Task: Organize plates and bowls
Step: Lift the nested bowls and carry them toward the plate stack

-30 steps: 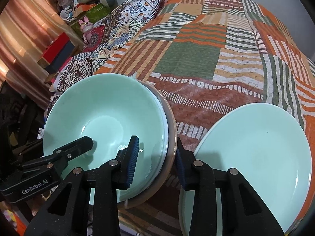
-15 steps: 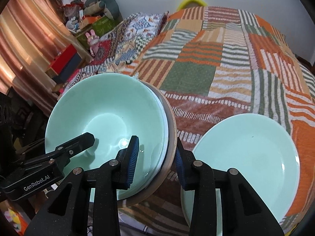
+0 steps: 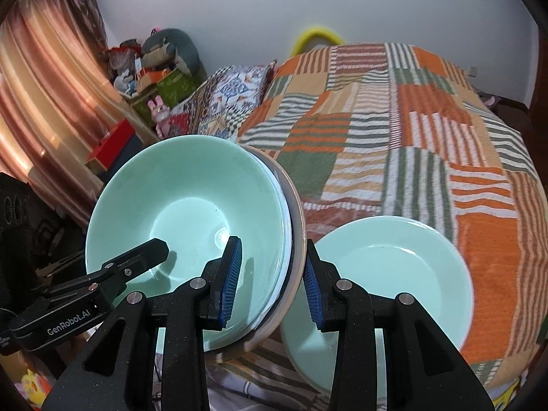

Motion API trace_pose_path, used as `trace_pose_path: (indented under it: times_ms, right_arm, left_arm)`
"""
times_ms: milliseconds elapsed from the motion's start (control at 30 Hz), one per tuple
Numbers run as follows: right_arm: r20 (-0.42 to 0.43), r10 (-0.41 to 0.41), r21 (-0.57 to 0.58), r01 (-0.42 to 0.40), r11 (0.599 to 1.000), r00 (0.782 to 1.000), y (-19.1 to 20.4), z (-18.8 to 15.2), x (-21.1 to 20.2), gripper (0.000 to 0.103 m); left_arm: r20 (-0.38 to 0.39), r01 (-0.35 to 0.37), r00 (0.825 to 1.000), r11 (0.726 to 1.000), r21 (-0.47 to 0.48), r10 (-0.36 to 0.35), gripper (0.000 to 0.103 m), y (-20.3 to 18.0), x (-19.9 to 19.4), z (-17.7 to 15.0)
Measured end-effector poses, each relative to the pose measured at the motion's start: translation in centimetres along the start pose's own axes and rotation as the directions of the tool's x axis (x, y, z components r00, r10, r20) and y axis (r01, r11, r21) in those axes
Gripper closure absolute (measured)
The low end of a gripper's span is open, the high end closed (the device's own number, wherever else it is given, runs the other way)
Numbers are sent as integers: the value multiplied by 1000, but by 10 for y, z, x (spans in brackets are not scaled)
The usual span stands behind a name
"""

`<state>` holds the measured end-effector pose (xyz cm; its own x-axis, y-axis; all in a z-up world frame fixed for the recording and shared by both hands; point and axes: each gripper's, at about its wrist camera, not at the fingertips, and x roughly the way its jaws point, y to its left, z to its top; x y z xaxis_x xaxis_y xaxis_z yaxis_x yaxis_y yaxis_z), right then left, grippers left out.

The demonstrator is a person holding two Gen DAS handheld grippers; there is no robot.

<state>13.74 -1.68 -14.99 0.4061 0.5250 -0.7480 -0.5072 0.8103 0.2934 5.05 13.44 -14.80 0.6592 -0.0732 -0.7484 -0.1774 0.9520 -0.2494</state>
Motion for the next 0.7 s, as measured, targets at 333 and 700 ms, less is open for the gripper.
trace_pose_path:
  times_ms: [333, 700]
  right_arm:
    - [51, -37, 56, 34, 998, 998, -32, -8, -30, 71]
    - [76, -85, 119, 75, 990, 994, -68, -19, -54, 71]
  left_arm:
    - [-12, 49, 999, 996, 70, -48, 57, -43, 5, 2]
    - [-58, 86, 995, 986, 142, -78, 57, -85, 23, 1]
